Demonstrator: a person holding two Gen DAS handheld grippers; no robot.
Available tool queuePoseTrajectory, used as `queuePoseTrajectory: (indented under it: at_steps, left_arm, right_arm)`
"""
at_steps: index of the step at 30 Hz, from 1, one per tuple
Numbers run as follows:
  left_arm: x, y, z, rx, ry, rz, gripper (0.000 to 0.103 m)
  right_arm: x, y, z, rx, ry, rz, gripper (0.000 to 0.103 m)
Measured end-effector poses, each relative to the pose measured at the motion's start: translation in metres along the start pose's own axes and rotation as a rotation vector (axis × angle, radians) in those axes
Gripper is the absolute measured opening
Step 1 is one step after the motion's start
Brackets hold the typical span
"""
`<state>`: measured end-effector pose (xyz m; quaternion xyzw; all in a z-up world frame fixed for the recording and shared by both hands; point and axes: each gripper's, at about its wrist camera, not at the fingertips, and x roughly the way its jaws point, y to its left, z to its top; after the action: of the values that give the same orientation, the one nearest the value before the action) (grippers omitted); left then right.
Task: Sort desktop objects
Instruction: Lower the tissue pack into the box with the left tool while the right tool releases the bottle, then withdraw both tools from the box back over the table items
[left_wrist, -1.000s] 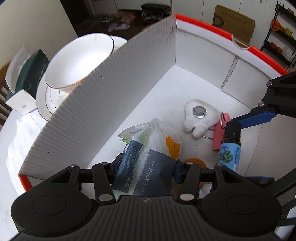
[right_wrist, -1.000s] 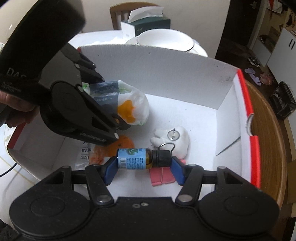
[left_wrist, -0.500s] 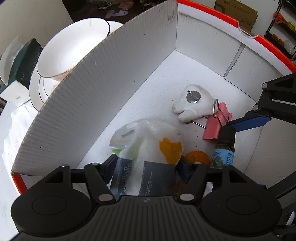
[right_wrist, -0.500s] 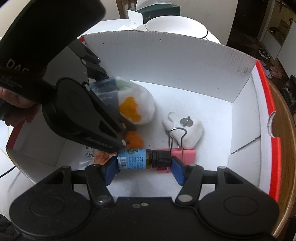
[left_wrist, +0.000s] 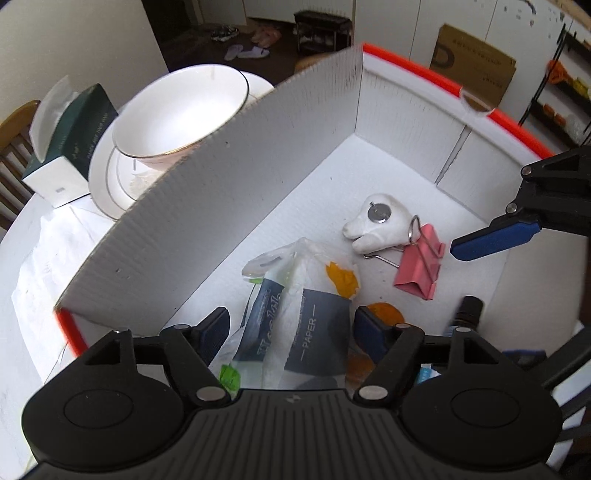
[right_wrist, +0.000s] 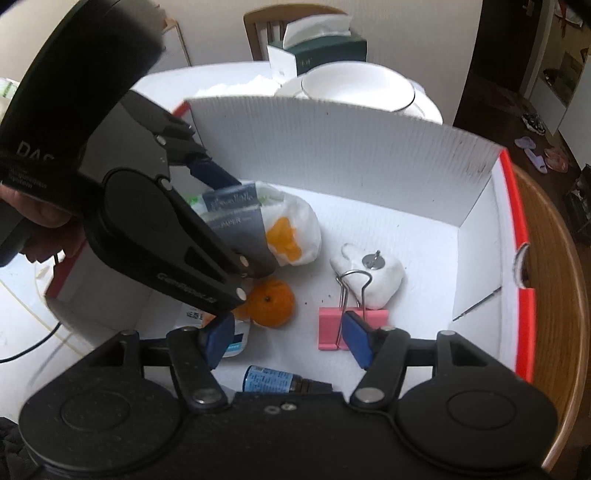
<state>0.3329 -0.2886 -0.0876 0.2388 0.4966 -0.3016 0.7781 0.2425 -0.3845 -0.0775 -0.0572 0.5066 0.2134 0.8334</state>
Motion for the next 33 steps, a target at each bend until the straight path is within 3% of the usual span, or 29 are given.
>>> queuePoseTrajectory:
  at_steps: [17,25,33]
  left_arm:
    - [-0.084,-0.008,-0.038,-0.111,-0.244,0.016,0.074]
    - [-0.119,-0.014,-0.07,-0.149,-0.348,0.038,0.074]
    - [-0.143,-0.006,-0.111,-0.199,-0.399,0.038,0.078]
  right_arm:
    - [-0.061,0.004,-0.005,0.015,-0.181,0.019,0.071]
    - [-0.077,0.02,-0.009,0.017,-0.256,0.016,0.072]
    - [-0.087,0.041,-0.011,0.058,-0.328,-0.015,0.073]
